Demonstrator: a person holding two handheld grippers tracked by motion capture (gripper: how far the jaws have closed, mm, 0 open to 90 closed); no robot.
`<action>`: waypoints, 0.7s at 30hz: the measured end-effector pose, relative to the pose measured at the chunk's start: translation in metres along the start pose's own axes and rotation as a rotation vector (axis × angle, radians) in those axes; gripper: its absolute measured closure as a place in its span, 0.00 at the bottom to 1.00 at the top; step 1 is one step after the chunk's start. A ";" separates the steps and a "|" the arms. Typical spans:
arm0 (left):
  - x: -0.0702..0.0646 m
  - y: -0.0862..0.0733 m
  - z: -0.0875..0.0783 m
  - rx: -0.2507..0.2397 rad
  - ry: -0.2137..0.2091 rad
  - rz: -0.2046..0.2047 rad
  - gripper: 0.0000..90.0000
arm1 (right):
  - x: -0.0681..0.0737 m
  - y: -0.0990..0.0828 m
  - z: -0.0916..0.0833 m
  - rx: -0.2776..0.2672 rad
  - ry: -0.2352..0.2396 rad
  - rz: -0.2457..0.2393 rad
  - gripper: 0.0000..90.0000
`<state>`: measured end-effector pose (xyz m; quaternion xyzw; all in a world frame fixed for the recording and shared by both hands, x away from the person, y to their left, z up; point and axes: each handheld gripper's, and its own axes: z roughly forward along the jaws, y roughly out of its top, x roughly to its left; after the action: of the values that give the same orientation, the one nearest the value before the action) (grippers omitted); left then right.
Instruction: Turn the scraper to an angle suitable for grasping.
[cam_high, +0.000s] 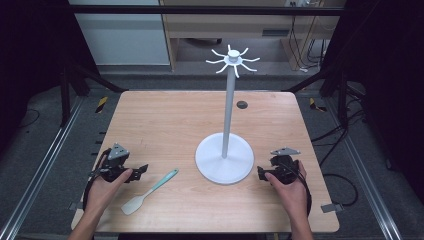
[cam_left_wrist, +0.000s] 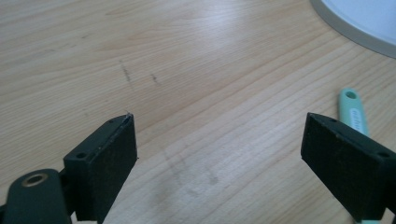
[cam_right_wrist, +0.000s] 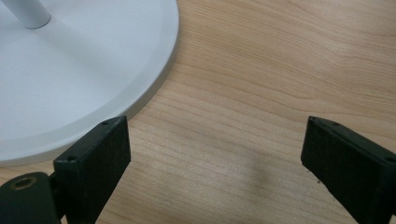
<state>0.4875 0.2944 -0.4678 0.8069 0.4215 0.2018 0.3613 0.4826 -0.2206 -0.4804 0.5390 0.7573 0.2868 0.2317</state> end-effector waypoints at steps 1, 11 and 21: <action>-0.003 0.001 -0.001 0.008 -0.006 0.012 0.12 | 0.000 0.000 0.000 0.001 -0.001 0.000 0.09; -0.040 0.051 0.001 0.093 -0.027 0.178 0.13 | -0.002 -0.001 -0.001 -0.004 -0.018 0.004 0.10; -0.049 0.067 0.032 0.193 -0.011 0.208 0.28 | 0.000 -0.001 -0.002 -0.005 -0.012 -0.002 0.10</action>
<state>0.5159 0.2152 -0.4395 0.8785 0.3508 0.1921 0.2614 0.4808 -0.2213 -0.4800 0.5393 0.7557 0.2854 0.2380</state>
